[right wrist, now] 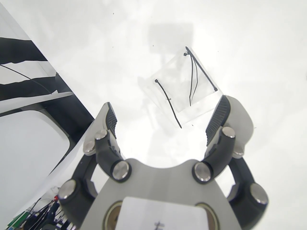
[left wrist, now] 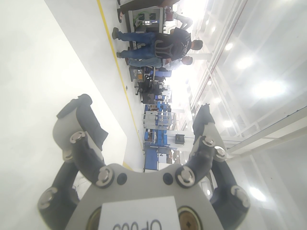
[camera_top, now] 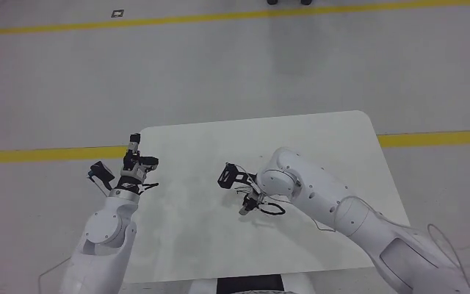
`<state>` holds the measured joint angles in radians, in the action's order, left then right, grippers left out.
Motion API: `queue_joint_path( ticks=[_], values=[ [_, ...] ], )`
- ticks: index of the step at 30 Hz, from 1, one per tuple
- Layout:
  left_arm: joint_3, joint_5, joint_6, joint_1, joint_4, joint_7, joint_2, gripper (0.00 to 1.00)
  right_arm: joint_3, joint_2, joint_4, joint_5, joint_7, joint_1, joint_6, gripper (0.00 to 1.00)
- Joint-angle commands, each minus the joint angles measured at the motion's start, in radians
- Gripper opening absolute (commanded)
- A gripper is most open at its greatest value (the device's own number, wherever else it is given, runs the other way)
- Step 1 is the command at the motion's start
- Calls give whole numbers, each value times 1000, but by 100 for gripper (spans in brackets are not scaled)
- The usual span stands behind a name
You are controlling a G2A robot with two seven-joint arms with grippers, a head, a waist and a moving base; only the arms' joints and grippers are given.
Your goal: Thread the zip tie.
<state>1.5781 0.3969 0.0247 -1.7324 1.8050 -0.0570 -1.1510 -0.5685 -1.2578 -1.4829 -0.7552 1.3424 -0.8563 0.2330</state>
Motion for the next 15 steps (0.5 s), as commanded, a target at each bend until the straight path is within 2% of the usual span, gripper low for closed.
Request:
queue_joint_path(
  ticks=[1,2,4,6,9,12,15],
  values=[
    [0,0,0,0,0,0,0,100,4,-3,7,-3,-1,5,-4,75],
    [0,0,0,0,0,0,0,100,6,-4,11,-5,-1,7,-5,49],
    [0,0,0,0,0,0,0,100,9,-6,17,-11,1,10,-7,38],
    [0,0,0,0,0,0,0,100,11,-8,21,-15,1,12,-9,33],
    [0,0,0,0,0,0,0,100,12,-9,35,-22,-3,10,-12,13],
    [0,0,0,0,0,0,0,100,17,-11,48,-36,-7,7,-20,5],
    [0,0,0,0,0,0,0,100,25,-13,58,-61,-14,5,-29,4]
  ],
)
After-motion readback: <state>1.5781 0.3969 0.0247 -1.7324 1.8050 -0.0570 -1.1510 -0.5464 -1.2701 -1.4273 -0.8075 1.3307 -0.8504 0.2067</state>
